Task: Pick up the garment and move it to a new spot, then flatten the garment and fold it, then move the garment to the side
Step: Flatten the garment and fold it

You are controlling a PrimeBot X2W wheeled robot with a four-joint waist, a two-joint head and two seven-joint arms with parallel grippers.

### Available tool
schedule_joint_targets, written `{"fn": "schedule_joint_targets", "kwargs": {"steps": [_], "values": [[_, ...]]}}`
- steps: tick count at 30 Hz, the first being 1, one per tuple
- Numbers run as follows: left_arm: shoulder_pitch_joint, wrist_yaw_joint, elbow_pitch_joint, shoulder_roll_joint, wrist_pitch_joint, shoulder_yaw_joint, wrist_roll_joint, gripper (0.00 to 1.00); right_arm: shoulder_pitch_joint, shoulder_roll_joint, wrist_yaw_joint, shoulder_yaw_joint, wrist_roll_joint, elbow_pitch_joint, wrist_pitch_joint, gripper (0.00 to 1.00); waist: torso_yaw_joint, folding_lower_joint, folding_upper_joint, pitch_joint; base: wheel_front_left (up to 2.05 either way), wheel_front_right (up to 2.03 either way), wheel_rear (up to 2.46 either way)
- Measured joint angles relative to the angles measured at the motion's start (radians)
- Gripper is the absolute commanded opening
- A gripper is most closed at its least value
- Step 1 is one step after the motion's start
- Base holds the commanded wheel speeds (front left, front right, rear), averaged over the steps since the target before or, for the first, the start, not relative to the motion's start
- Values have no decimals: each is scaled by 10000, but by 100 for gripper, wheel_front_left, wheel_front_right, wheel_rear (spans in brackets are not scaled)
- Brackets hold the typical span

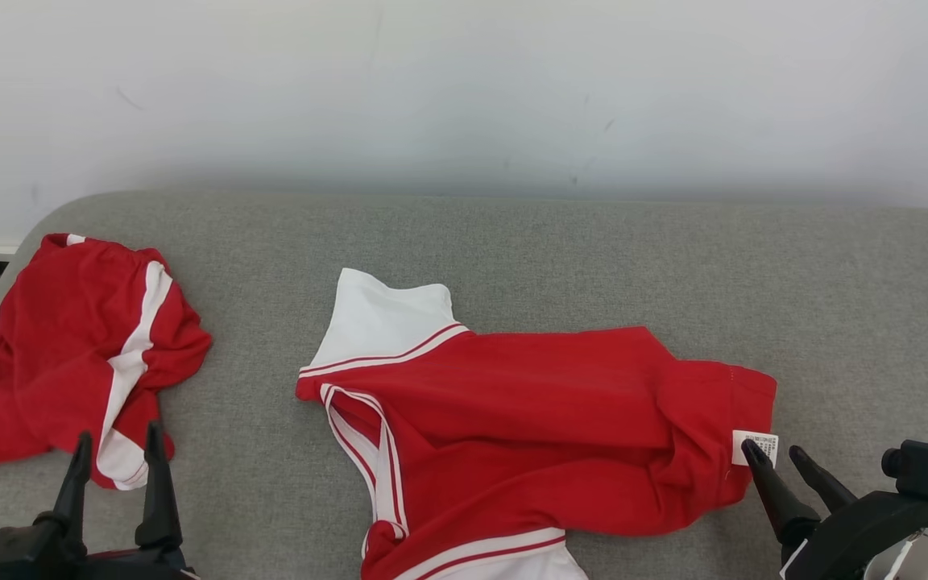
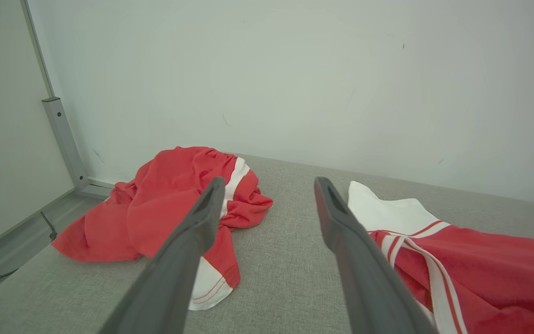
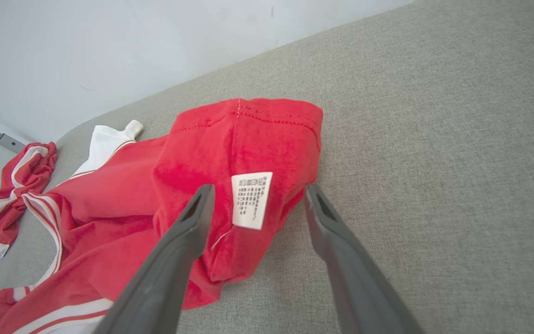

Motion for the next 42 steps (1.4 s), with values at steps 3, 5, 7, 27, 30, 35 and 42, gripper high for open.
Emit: {"fn": "schedule_joint_targets", "kwargs": {"steps": [3, 5, 7, 27, 30, 35, 42], "values": [[-26, -13, 13, -25, 0, -27, 2, 100, 44, 73, 0, -82, -25, -198, 138, 100, -8, 0, 0, 28, 0, 0, 0], [-64, -19, 23, -52, 0, -50, 15, 100, 39, 115, 0, -102, -25, -255, 213, 100, 15, 0, 0, 46, 0, 0, 0], [-80, -31, 36, -79, 0, -54, 31, 100, 15, 153, 0, -96, -23, -201, 255, 100, 38, 0, 0, 68, 0, 0, 0], [-140, -142, 140, -205, 0, 48, 92, 100, -1149, 29, 0, 558, -527, 1193, -130, 11, 199, 1, 0, 155, 0, 0, 0], [-151, -188, 167, -209, 0, 98, 92, 100, -1127, -35, 0, 543, -552, 1164, -184, 9, 213, 0, 0, 190, 0, 0, 0], [-174, -194, 184, -282, 0, 148, 123, 100, -1065, -92, 0, 560, -631, 1022, -102, 0, 173, 0, 0, 247, 0, 0, 0], [-183, -286, 217, -326, 0, 194, 150, 100, -796, 10, 0, 63, -278, 623, -236, 0, 87, 0, 0, 270, 0, 0, 0]]}}
